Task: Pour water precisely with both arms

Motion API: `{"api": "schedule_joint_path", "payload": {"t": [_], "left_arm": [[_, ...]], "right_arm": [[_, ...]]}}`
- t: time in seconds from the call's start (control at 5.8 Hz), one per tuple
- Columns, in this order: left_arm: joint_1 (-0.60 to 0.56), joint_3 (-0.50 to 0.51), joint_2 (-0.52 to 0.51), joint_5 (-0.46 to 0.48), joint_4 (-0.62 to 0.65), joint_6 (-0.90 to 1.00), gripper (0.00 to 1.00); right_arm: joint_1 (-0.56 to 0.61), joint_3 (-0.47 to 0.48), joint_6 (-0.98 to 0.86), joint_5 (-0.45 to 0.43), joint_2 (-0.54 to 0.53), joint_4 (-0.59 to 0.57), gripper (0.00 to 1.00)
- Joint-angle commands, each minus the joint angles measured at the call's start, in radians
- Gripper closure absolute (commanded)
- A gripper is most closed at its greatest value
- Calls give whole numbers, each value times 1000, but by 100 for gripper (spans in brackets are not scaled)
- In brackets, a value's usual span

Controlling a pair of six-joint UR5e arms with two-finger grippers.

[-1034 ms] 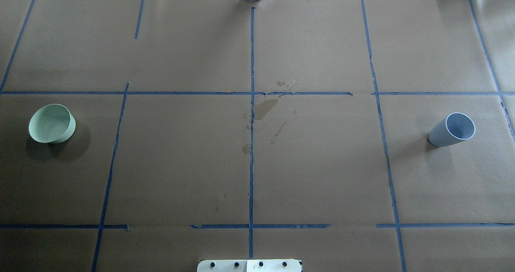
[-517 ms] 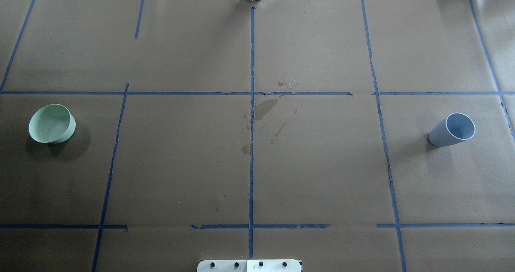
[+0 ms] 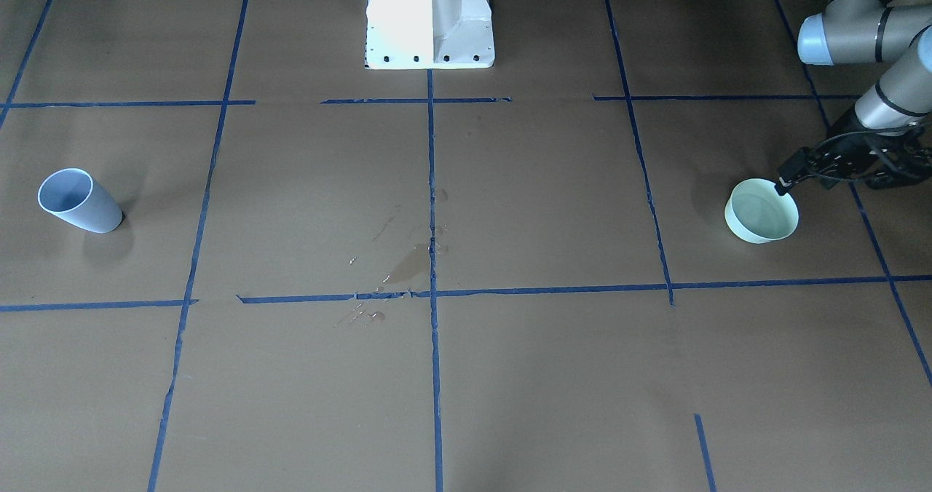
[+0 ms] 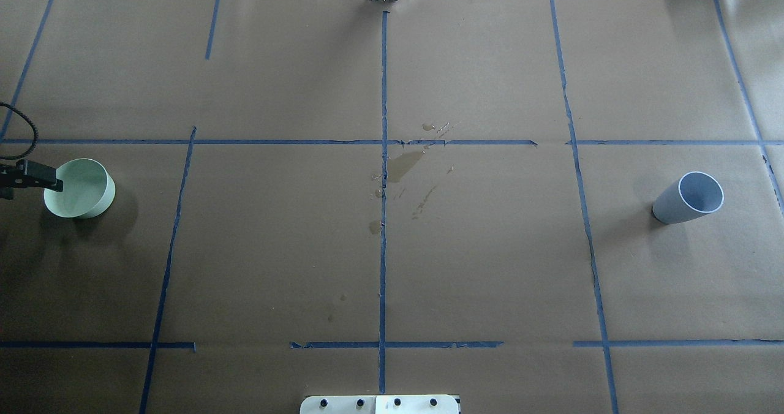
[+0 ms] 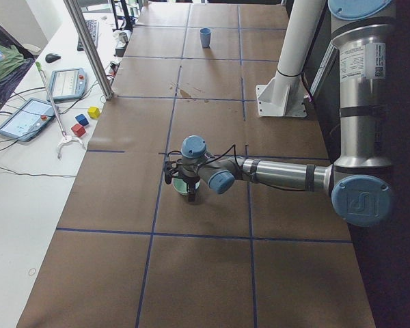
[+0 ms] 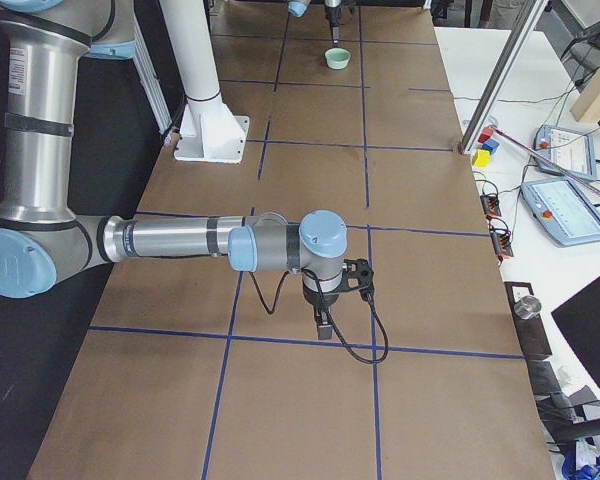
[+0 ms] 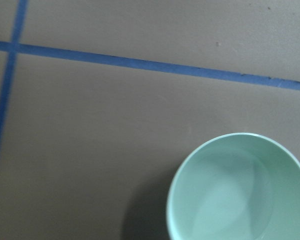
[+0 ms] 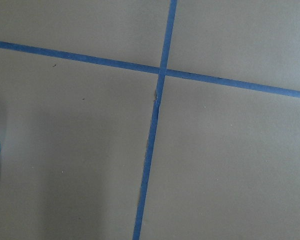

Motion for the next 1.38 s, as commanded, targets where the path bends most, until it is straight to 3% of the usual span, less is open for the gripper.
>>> {"api": "schedule_joint_path", "payload": {"t": [0.0, 0.17, 0.34, 0.52, 0.69, 0.86, 1.21], "left_arm": [[13, 89, -52, 8, -6, -20, 0], [14, 110, -55, 8, -6, -20, 0], [14, 115, -63, 8, -6, -20, 15], [16, 112, -63, -4, -6, -4, 73], [16, 103, -62, -5, -7, -3, 95], [16, 98, -65, -30, -7, -3, 100], [14, 30, -74, -126, -3, -16, 100]], "right_arm": [[-1, 0, 2, 3, 0, 0, 0], [-1, 1, 2, 3, 0, 0, 0], [-1, 3, 2, 3, 0, 0, 0], [0, 6, 2, 4, 0, 0, 0], [0, 6, 2, 4, 0, 0, 0], [0, 6, 2, 4, 0, 0, 0], [0, 6, 2, 4, -2, 0, 0]]}}
